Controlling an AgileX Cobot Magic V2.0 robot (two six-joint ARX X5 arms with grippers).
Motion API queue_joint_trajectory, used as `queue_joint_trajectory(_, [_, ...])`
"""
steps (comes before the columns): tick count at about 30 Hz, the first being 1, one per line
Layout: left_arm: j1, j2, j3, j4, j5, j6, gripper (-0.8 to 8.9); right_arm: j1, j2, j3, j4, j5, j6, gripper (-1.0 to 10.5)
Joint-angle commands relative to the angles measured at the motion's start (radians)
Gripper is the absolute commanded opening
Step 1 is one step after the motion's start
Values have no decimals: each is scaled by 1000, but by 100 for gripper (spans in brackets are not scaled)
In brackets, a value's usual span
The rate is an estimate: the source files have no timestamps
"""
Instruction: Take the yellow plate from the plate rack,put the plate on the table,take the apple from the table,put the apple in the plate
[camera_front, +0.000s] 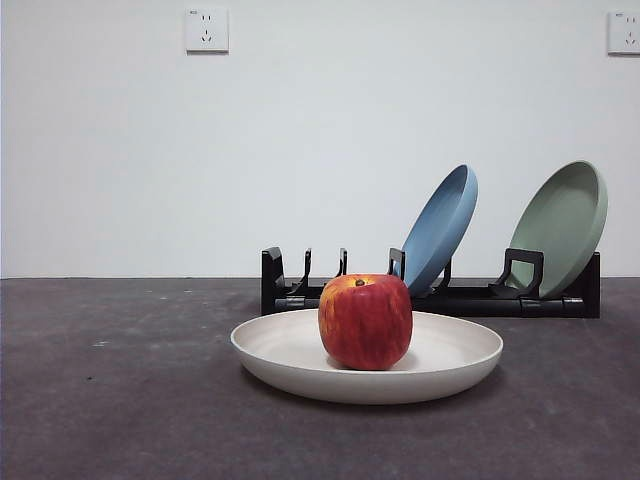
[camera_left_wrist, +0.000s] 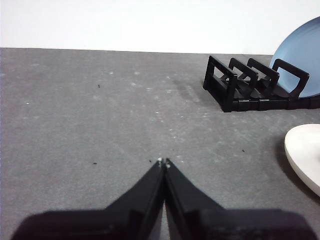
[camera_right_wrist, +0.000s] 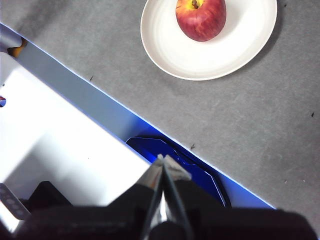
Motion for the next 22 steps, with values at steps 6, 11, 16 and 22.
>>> queue_joint_trajectory(6, [3,-3,-13,2,-4,-6,-3,-55,-34,-7,9,29,-49,0])
queue_joint_trajectory(11, [3,-3,-13,2,-4,-6,-3,-248,-156,-27,158,-5,-117,0])
queue_joint_trajectory(16, [3,-3,-13,2,-4,-6,-3,-427,-320,-134,347,1,-251,0])
queue_joint_trajectory(22, [3,-3,-13,2,-4,-6,-3,-558,-505,-414,702,-3,-225,0])
